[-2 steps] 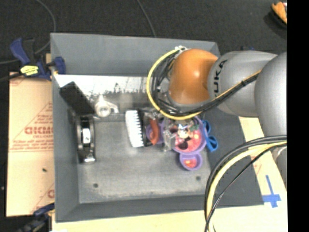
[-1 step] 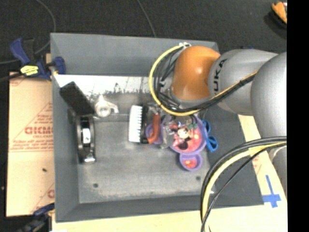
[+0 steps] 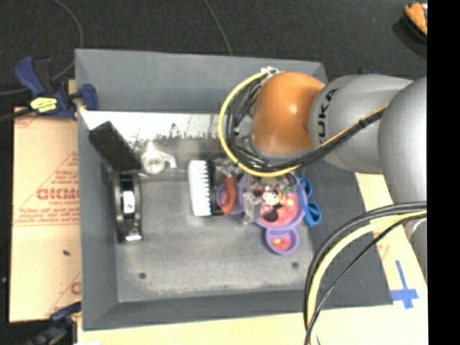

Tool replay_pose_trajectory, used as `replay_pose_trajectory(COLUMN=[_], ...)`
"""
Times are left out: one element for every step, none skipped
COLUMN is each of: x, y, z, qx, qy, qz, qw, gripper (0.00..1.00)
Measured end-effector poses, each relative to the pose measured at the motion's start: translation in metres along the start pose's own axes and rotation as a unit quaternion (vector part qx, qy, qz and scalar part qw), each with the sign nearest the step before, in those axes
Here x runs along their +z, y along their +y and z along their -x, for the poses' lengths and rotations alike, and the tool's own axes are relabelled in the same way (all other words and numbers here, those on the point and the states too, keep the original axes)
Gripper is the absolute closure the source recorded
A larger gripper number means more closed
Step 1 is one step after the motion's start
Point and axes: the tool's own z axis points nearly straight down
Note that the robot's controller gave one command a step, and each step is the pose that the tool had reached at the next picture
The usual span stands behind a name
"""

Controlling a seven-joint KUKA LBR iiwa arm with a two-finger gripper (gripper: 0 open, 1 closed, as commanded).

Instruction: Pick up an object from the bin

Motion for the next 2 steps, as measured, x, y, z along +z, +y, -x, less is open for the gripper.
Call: replay_pose_trajectory(x=[0.001,0.0], y=[-0.013,-0.001], z=[0.004,0.0], qx=[0.097,0.002], qy=[-0.0018,0.0002], qz=[0.003,0.0], qw=[0.9953,1.0], gripper=[0.0,1.0])
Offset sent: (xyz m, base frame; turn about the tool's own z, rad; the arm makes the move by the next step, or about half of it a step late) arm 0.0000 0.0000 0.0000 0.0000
